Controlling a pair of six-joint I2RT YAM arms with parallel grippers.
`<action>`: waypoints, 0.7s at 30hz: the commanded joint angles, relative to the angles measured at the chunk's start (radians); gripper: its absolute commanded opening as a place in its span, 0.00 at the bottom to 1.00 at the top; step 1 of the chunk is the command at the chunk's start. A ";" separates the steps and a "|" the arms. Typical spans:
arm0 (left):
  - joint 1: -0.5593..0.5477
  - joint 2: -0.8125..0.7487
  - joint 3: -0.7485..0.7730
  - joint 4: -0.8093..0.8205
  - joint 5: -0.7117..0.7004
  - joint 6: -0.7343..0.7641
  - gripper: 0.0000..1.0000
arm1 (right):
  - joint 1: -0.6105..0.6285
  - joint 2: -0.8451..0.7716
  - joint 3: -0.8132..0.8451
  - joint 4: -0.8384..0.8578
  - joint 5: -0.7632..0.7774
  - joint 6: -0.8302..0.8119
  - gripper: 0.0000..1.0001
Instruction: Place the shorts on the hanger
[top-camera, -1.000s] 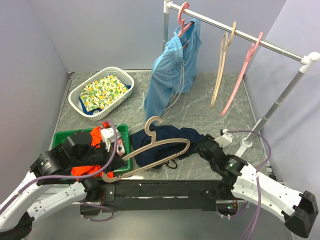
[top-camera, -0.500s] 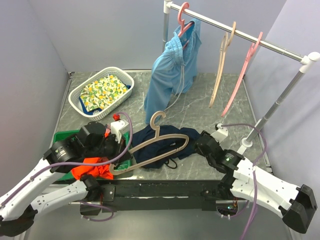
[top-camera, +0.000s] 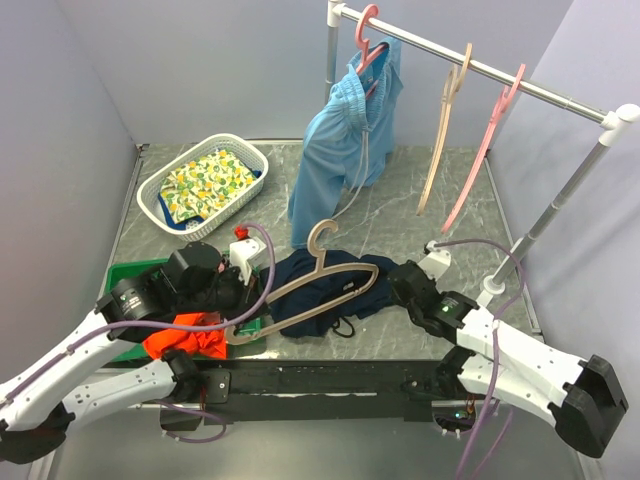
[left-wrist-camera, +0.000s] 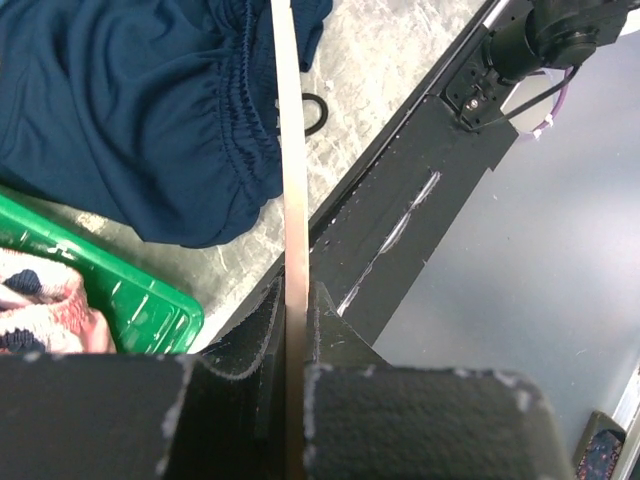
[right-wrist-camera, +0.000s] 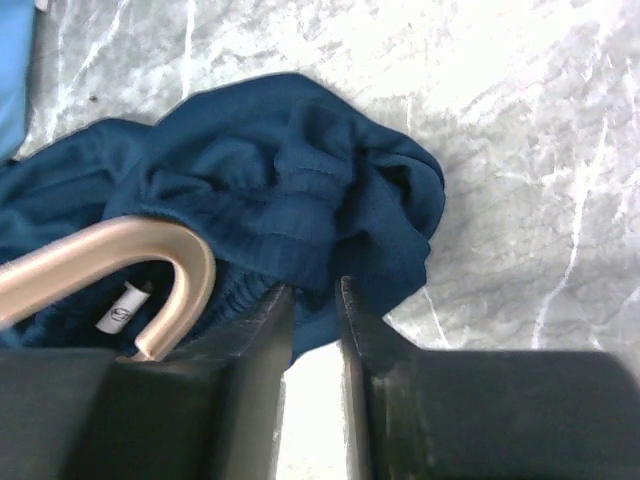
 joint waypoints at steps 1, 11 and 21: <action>-0.040 0.016 0.014 0.091 -0.029 0.003 0.01 | -0.010 0.033 0.086 0.031 0.066 -0.039 0.22; -0.231 0.088 -0.049 0.300 -0.200 -0.091 0.01 | 0.012 0.014 0.184 -0.009 -0.040 -0.096 0.00; -0.382 0.146 -0.209 0.645 -0.381 -0.152 0.01 | 0.156 -0.013 0.264 -0.051 -0.089 -0.054 0.00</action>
